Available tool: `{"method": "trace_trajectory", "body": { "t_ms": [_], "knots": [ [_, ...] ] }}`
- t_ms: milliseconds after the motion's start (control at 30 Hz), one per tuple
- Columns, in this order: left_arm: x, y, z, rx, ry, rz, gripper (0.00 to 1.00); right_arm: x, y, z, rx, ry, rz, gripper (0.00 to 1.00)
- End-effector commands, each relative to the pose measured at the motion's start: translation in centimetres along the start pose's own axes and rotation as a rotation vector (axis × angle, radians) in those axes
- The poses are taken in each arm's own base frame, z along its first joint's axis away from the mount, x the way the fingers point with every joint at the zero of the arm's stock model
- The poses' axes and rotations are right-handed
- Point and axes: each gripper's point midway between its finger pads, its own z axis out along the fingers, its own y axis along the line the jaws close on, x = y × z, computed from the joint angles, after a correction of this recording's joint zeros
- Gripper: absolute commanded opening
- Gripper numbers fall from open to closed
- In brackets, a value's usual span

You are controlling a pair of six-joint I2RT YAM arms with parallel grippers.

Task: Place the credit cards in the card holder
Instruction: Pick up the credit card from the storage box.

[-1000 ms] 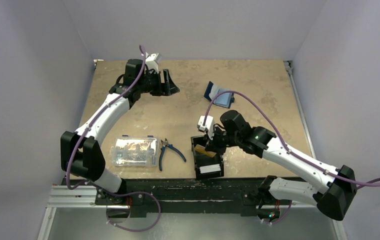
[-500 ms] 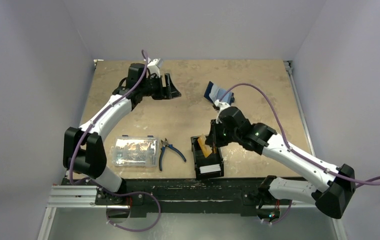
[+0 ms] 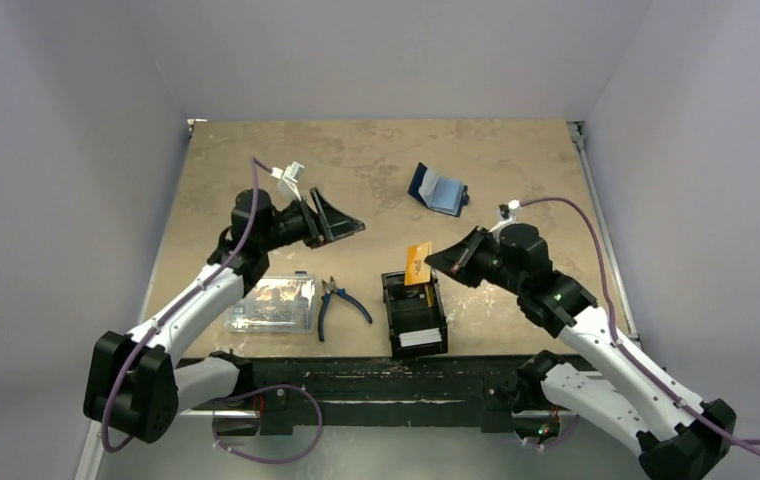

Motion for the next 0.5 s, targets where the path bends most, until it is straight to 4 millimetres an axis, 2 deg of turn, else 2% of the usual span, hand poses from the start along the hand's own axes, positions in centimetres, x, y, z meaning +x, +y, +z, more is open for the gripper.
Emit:
{"method": "trace_trajectory", "body": {
  "t_ms": [0, 100, 233, 333, 467],
  "knots": [
    [2.8, -5.1, 0.4, 0.215, 0.000, -0.126, 0.69, -1.0, 4.6, -0.4, -0.264, 0.071, 0.179, 0.00],
    [3.4, -6.7, 0.8, 0.255, -0.034, -0.130, 0.69, -1.0, 6.2, -0.2, -0.358, 0.132, 0.273, 0.00],
    [3.1, -6.8, 1.2, 0.255, -0.071, -0.166, 0.70, -1.1, 7.7, 0.0, -0.440, 0.184, 0.336, 0.00],
    [2.9, -6.4, 1.6, 0.245, -0.079, -0.213, 0.70, -1.4, 7.9, 0.4, -0.442, 0.187, 0.351, 0.00],
    [2.8, -7.1, 1.9, 0.283, -0.070, -0.252, 0.66, -1.3, 7.9, 0.7, -0.467, 0.218, 0.396, 0.00]
  ]
}}
